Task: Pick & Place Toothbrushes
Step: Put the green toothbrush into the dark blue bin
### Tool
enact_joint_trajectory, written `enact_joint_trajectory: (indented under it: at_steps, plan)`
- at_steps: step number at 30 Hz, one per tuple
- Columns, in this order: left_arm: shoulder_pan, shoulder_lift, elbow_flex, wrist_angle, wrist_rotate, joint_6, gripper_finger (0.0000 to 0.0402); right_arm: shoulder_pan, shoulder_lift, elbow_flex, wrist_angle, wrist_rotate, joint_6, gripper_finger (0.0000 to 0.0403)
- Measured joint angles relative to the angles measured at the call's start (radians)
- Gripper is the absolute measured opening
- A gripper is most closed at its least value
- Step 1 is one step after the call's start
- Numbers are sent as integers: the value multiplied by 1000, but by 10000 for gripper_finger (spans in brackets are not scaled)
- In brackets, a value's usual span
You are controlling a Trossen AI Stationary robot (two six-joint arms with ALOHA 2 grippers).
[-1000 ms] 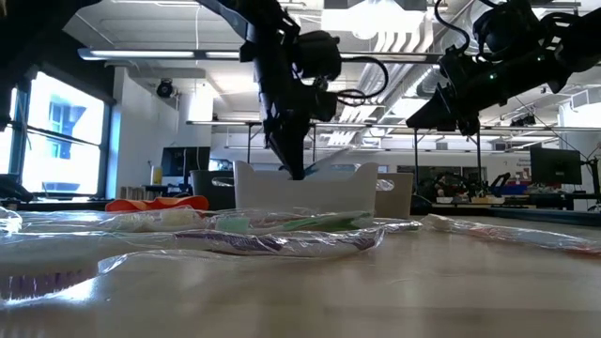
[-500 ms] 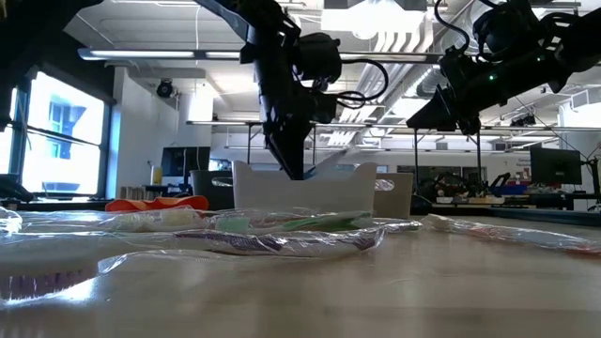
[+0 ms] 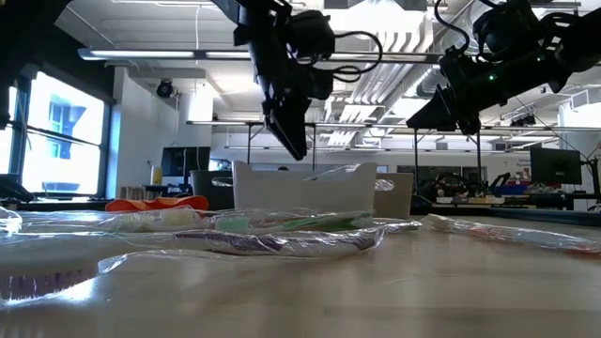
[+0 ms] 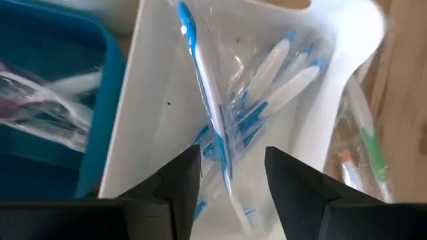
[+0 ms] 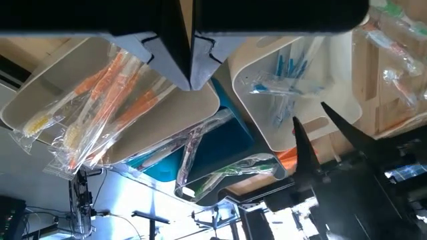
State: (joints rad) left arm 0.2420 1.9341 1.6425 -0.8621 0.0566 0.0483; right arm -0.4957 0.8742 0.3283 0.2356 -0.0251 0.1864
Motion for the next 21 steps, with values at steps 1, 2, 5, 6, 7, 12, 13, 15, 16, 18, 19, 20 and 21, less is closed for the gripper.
enact_joint_trajectory:
  at_steps: [1,2,5,6,7,12,13,15,16,18,19,20,21]
  plan:
    - [0,-8,0,2,-1,0,165,0,0,0,0,0,0,2]
    - [0,-14,0,3,-10,0,165,0,0,0,0,0,0,2]
    - [0,-32,0,7,-35,0,165,0,0,0,0,0,0,2]
    - [0,-37,0,8,-37,0,165,0,0,0,0,0,0,2]
    - [0,-38,1,8,-36,0,165,0,0,0,0,0,0,2]
    - [-3,-55,3,-32,-12,-8,165,0,0,0,0,0,0,2]
    - [-8,-61,2,-67,-2,-17,165,0,0,0,0,0,0,2]
    - [-10,-75,0,-154,19,-28,165,0,0,0,0,0,-1,2]
    - [-15,-86,0,-178,24,-28,165,0,0,0,0,0,-5,2]
    - [-16,-112,0,-253,35,-28,165,0,0,0,0,0,-9,2]
    - [-23,-128,0,-281,37,-28,165,0,0,0,0,0,-9,2]
    - [-27,-140,0,-294,38,-28,165,0,0,0,0,0,-9,2]
    - [-30,-153,0,-309,39,-24,165,0,0,0,1,0,-10,2]
